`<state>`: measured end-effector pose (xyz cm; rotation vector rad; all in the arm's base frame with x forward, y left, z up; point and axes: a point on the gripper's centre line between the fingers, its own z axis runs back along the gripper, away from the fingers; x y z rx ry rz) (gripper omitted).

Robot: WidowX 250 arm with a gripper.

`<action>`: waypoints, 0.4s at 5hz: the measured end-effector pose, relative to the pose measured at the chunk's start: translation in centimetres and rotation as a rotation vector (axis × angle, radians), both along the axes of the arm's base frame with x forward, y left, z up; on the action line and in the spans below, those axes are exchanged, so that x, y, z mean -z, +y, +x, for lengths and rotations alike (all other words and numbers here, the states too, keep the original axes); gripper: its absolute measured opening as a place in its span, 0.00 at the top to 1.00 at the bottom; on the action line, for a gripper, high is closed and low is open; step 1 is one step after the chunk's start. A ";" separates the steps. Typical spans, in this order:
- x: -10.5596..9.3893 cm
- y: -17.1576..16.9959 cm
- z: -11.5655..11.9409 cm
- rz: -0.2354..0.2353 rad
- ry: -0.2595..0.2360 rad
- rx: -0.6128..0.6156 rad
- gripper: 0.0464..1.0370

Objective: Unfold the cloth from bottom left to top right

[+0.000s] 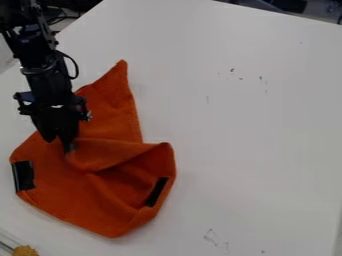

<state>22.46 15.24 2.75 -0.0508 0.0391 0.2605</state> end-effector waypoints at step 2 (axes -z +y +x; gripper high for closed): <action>-0.2 -0.5 0.1 0.010 0.035 0.022 0.98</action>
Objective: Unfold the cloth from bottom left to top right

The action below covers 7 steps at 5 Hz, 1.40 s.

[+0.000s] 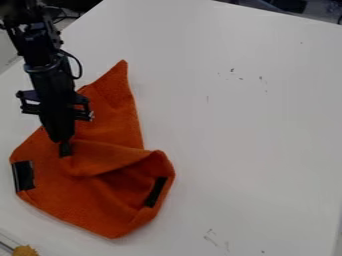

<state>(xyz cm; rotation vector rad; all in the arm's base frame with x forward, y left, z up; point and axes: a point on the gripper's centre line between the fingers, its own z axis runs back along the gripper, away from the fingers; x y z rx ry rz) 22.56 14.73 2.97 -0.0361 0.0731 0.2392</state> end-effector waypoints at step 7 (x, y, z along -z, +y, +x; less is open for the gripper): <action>-3.0 -15.1 12.9 -0.028 -0.043 0.262 0.99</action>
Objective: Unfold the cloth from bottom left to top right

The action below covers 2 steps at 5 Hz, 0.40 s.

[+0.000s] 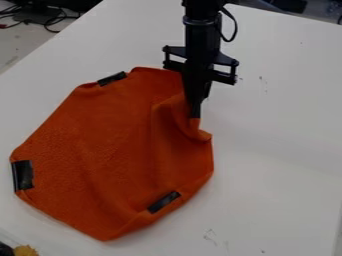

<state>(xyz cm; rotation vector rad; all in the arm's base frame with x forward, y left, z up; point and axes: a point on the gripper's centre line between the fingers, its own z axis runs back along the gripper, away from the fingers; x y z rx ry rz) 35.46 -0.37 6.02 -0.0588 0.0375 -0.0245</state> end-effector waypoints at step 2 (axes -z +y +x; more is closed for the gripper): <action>1.2 -0.7 1.9 -0.017 -0.011 0.072 0.99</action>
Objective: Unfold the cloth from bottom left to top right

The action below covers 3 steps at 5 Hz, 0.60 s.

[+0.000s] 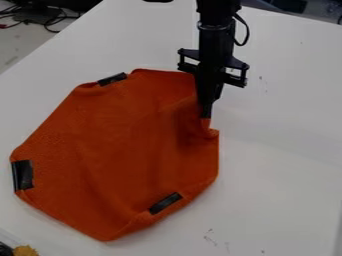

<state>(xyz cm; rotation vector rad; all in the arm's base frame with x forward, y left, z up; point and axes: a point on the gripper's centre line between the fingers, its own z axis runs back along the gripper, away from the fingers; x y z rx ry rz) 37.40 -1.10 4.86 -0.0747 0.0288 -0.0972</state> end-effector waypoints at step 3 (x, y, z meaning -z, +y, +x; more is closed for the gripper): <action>-0.3 0.0 2.2 0.000 -0.071 0.043 0.99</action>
